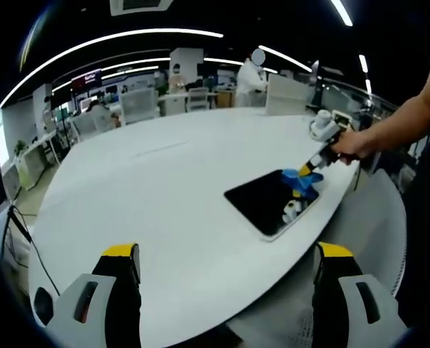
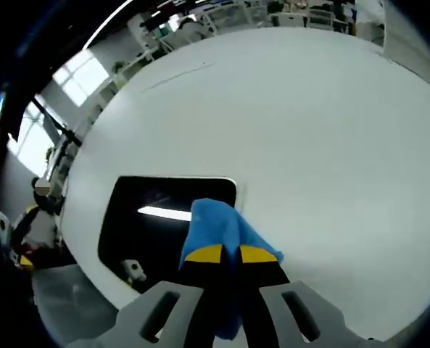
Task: Wipe the mirror surface with the cleaning cloth until all visible marks leave the cleaned area.
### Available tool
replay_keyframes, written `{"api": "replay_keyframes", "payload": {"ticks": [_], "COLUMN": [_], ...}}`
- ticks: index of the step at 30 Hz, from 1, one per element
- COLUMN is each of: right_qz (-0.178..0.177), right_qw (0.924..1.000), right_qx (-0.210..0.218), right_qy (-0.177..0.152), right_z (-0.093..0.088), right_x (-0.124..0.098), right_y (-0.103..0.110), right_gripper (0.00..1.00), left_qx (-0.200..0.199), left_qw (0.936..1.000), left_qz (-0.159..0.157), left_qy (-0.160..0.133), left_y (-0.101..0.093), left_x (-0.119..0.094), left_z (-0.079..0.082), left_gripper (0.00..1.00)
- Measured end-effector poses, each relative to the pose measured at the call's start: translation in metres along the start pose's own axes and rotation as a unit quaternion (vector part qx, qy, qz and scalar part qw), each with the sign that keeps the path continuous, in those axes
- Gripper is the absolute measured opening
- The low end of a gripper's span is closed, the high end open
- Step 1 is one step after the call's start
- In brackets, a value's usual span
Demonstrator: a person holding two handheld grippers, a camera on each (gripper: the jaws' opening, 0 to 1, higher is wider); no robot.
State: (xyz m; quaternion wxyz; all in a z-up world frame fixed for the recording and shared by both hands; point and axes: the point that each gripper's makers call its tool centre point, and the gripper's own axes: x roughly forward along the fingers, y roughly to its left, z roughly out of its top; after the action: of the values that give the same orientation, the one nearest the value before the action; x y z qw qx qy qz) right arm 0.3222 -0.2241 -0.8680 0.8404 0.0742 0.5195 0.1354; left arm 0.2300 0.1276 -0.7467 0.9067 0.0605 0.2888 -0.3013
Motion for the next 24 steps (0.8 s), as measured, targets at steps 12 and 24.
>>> {"api": "replay_keyframes", "payload": {"ticks": [12, 24], "right_qz": [-0.012, -0.023], "right_qw": [0.9999, 0.9997], "right_qx": [-0.001, -0.004], "right_qy": [0.002, -0.005], "right_z": [0.0011, -0.0006], "right_x": [0.0007, -0.0009], "right_y": [0.0004, 0.0043], "right_gripper": [0.02, 0.02], "left_qx": [0.000, 0.002], "left_qw": [1.0000, 1.0000], "left_qz": [0.002, 0.003], "left_qy": [-0.001, -0.001], "left_y": [0.0010, 0.0031], "left_x": [-0.0018, -0.0061], "left_z": [-0.0012, -0.0007], "left_gripper": [1.00, 1.00]}}
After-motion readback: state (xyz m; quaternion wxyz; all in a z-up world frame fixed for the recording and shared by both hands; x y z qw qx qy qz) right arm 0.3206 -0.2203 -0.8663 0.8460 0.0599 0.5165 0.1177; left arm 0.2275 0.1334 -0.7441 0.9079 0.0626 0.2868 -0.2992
